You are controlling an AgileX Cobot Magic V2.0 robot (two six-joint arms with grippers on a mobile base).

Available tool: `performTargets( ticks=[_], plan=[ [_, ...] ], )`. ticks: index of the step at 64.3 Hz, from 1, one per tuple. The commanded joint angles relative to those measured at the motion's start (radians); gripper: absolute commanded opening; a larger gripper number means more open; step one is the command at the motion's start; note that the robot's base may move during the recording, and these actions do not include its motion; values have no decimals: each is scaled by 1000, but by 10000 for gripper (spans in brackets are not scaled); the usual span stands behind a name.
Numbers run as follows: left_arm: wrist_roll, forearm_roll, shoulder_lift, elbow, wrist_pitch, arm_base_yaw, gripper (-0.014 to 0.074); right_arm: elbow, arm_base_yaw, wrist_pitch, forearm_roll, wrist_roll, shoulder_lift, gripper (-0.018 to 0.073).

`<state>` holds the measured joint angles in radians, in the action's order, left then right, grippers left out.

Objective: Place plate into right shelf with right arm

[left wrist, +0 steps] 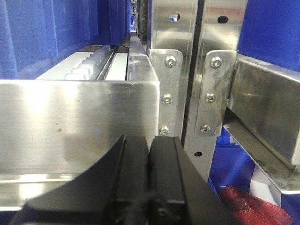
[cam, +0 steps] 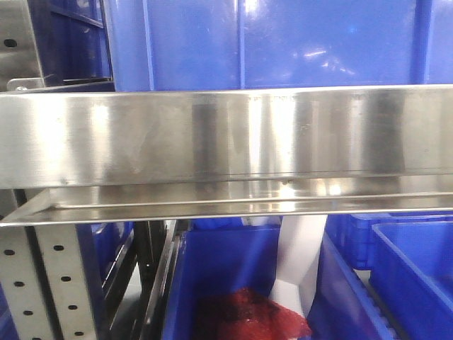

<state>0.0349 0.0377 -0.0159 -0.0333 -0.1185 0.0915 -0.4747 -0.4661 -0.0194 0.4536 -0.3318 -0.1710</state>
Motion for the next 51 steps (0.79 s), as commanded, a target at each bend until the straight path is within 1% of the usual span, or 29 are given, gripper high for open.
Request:
performTargets(
  ticks=[1, 8, 30, 41, 51],
  plan=[
    [-3, 4, -5, -8, 86, -1, -47, -92, 4, 40, 2, -5, -60, 65],
    [-3, 4, -5, -8, 86, -1, -47, -179, 4, 1, 2, -5, -151, 65],
    [-3, 4, -5, -8, 86, -1, -47, -437, 4, 7, 2, -5, -521, 65],
    [-3, 4, -5, -8, 86, -1, -47, -551, 4, 74, 33, -4, -699, 65],
    [-3, 4, -5, -8, 86, -1, -47, -620, 4, 196, 33, -4, -844, 65]
  ],
)
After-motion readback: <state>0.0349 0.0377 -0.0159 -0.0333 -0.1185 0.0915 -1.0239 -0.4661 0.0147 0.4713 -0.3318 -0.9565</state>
